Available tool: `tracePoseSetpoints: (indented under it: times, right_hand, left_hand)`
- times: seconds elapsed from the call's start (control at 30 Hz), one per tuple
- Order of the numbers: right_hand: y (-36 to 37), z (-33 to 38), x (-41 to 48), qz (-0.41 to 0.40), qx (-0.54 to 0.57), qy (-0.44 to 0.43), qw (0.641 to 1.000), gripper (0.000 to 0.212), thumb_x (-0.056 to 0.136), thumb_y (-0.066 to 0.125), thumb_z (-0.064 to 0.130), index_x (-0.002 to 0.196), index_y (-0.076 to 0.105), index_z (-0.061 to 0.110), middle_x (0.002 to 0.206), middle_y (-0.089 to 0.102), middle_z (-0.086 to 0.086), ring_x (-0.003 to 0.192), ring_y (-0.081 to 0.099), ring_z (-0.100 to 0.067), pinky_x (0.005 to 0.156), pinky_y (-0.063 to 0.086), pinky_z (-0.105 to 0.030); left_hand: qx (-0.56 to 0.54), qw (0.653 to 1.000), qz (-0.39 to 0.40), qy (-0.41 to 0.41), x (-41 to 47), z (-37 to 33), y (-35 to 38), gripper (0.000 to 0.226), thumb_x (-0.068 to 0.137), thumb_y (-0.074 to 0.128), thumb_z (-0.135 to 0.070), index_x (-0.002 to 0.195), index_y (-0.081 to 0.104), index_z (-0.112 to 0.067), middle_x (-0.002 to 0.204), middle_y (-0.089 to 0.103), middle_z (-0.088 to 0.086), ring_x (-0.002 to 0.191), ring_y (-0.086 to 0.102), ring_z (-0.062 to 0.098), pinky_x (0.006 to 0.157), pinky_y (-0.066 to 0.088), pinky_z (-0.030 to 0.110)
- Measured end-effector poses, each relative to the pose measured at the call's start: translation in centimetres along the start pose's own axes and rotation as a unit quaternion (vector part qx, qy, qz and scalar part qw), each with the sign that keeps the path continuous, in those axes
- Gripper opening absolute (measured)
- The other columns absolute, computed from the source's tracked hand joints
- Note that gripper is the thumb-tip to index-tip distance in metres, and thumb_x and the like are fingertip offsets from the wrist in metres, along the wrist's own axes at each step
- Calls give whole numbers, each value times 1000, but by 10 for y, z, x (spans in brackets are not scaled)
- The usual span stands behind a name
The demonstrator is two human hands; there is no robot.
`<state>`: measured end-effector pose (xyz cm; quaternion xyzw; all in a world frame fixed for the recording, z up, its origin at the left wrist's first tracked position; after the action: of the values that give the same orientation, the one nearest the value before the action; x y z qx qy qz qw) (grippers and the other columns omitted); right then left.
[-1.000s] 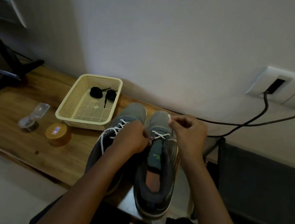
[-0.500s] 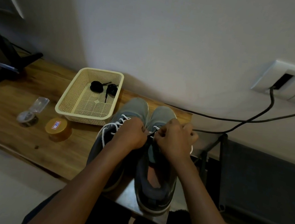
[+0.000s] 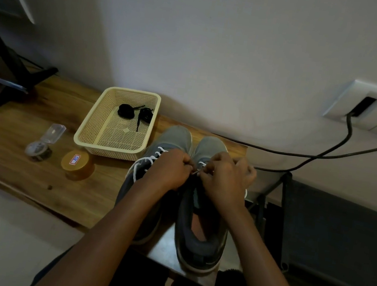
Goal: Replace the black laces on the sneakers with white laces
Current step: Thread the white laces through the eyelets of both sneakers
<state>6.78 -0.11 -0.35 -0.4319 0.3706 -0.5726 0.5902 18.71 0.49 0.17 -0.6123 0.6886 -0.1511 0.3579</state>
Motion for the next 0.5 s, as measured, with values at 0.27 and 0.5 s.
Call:
tracePoseSetpoints:
  times: [0.27,0.5]
  right_hand:
    - [-32,-37,6,-26,77,84,993,11,83,61,32,73,61,27,117,55,5,119,33,-25,95,22,-36]
    - [-16,-25,-8,-8,-4,14,1000,48,66,42,64,76,66,23,109,57,8,114,36,-22,98,17,-38]
  left_hand:
    - [-29,999,37,-13,1,2,6,17,96,53,-14,104,68,-12,100,67,10,87,68,29,73,58,35]
    - [-5,999,30,-24,9,3,9,20,95,55,-22,85,66,-9,87,68,13,84,68,29,76,57,42]
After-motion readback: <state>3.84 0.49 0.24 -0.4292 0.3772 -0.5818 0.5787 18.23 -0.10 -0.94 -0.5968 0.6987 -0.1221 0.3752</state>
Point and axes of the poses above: each hand's wrist, its own x-axis towards the middle knuckle, its own y-axis out of the palm, z = x × y, the point moved 5 cm from there along x, towards the middle knuckle
